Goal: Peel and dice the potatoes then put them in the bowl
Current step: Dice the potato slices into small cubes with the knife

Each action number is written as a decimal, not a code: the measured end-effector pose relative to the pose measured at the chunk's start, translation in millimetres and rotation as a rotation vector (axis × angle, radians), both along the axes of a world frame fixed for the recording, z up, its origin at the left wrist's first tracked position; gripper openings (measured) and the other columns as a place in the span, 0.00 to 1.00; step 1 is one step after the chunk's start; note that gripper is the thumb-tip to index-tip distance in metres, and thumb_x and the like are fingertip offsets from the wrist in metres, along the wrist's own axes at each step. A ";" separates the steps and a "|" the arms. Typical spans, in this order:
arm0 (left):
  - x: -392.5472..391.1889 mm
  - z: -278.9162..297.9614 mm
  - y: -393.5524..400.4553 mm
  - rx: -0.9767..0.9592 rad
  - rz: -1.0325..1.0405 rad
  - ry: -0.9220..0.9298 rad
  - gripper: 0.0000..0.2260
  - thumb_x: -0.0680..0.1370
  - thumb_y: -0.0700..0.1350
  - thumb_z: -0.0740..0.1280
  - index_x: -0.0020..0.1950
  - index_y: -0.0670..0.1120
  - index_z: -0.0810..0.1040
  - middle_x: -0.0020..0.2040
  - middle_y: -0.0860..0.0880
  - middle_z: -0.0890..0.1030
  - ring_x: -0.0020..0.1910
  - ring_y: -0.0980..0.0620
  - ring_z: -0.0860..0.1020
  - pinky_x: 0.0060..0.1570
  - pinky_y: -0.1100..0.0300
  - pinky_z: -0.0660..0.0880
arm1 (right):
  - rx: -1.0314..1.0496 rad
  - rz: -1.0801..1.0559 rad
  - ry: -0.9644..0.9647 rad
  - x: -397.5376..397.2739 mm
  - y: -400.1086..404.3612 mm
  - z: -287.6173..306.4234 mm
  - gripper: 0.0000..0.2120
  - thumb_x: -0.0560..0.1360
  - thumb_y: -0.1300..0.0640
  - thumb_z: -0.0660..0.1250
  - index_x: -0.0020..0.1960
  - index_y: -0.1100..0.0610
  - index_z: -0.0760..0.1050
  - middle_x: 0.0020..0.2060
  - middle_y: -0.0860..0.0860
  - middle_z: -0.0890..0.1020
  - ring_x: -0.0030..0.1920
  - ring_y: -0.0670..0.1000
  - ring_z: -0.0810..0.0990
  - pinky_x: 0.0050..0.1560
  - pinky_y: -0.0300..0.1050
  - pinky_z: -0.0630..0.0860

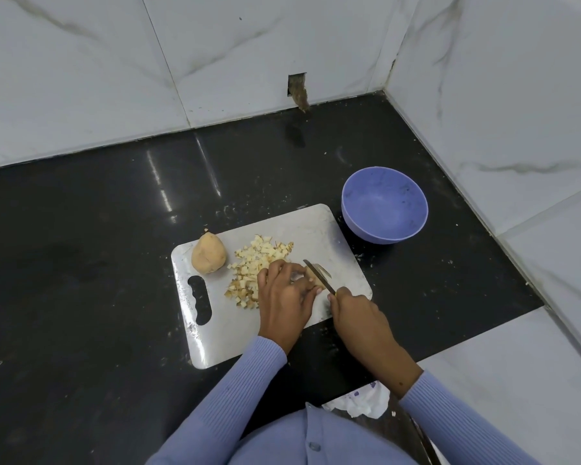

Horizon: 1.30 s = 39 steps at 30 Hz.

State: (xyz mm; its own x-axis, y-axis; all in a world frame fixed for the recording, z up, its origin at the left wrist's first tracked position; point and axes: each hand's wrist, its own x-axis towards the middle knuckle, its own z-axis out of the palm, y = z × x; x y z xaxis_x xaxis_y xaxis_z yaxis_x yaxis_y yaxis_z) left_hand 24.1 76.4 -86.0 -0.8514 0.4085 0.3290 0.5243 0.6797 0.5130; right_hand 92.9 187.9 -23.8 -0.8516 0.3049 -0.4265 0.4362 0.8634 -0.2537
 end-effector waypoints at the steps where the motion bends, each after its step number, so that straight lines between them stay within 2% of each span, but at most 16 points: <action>1: 0.5 0.3 -0.2 -0.009 0.009 -0.007 0.07 0.67 0.48 0.78 0.38 0.46 0.84 0.48 0.48 0.81 0.53 0.48 0.71 0.52 0.53 0.61 | 0.010 0.006 -0.010 0.3 -1.0 -0.6 0.16 0.83 0.50 0.46 0.56 0.58 0.68 0.48 0.56 0.78 0.49 0.57 0.78 0.44 0.47 0.71; 5: 1.3 5.1 0.3 -0.032 0.050 -0.045 0.06 0.66 0.48 0.78 0.37 0.48 0.84 0.50 0.47 0.79 0.55 0.47 0.69 0.52 0.52 0.60 | 0.069 0.029 -0.041 15.9 1.4 -2.9 0.16 0.84 0.50 0.46 0.57 0.59 0.68 0.47 0.55 0.79 0.47 0.55 0.80 0.42 0.45 0.72; 12: 3.0 6.8 0.1 -0.005 0.079 -0.058 0.05 0.66 0.48 0.78 0.37 0.49 0.85 0.50 0.47 0.78 0.55 0.48 0.69 0.52 0.53 0.59 | 0.063 0.008 -0.140 55.3 14.0 11.7 0.16 0.83 0.48 0.47 0.55 0.57 0.69 0.43 0.52 0.77 0.49 0.55 0.80 0.47 0.45 0.74; 16: 6.1 6.4 -1.9 0.020 0.104 -0.064 0.04 0.67 0.47 0.78 0.37 0.50 0.85 0.51 0.48 0.78 0.55 0.48 0.68 0.51 0.56 0.57 | 0.007 -0.039 -0.057 48.0 17.7 25.9 0.17 0.83 0.47 0.47 0.49 0.55 0.69 0.40 0.50 0.75 0.44 0.52 0.78 0.45 0.43 0.72; 20: 7.6 8.3 -2.5 0.011 0.129 -0.077 0.04 0.65 0.46 0.79 0.36 0.51 0.85 0.51 0.48 0.77 0.55 0.48 0.68 0.52 0.56 0.56 | -0.011 -0.015 0.015 18.9 7.9 18.3 0.18 0.83 0.47 0.47 0.50 0.57 0.70 0.40 0.52 0.75 0.41 0.53 0.77 0.44 0.47 0.74; 24: 6.3 11.0 -0.7 0.011 0.151 -0.094 0.06 0.63 0.46 0.80 0.35 0.53 0.85 0.51 0.48 0.77 0.55 0.48 0.68 0.52 0.57 0.55 | -0.006 0.006 0.033 3.0 0.3 7.1 0.18 0.83 0.47 0.47 0.53 0.58 0.70 0.45 0.56 0.79 0.46 0.57 0.78 0.43 0.47 0.71; 31: 4.5 15.4 4.1 -0.048 0.199 -0.106 0.07 0.60 0.47 0.80 0.33 0.54 0.84 0.50 0.48 0.77 0.55 0.48 0.67 0.51 0.54 0.56 | 0.079 0.035 -0.012 0.8 -6.8 -2.8 0.17 0.84 0.50 0.46 0.59 0.59 0.67 0.50 0.56 0.79 0.50 0.57 0.80 0.46 0.49 0.74; 35: 4.4 16.2 6.6 -0.091 0.226 -0.124 0.07 0.60 0.47 0.80 0.32 0.54 0.84 0.50 0.48 0.77 0.54 0.48 0.66 0.50 0.53 0.57 | 0.097 0.052 -0.029 7.9 -9.6 -5.9 0.16 0.84 0.51 0.46 0.61 0.59 0.65 0.50 0.56 0.80 0.50 0.56 0.80 0.46 0.48 0.74; 39: 4.2 15.0 6.6 -0.104 0.227 -0.127 0.07 0.60 0.48 0.80 0.33 0.55 0.84 0.50 0.48 0.76 0.54 0.48 0.66 0.50 0.53 0.56 | 0.095 0.053 -0.103 30.4 -3.6 -5.6 0.11 0.84 0.54 0.50 0.60 0.59 0.66 0.48 0.54 0.79 0.48 0.53 0.80 0.48 0.46 0.76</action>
State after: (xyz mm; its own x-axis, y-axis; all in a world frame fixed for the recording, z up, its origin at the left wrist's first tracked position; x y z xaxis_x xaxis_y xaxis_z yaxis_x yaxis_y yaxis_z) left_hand 28.3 83.1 -71.0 -0.9567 0.2289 0.1800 0.2888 0.8250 0.4858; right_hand 123.3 184.2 -29.3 -0.8210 0.3037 -0.4835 0.4086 0.9040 -0.1261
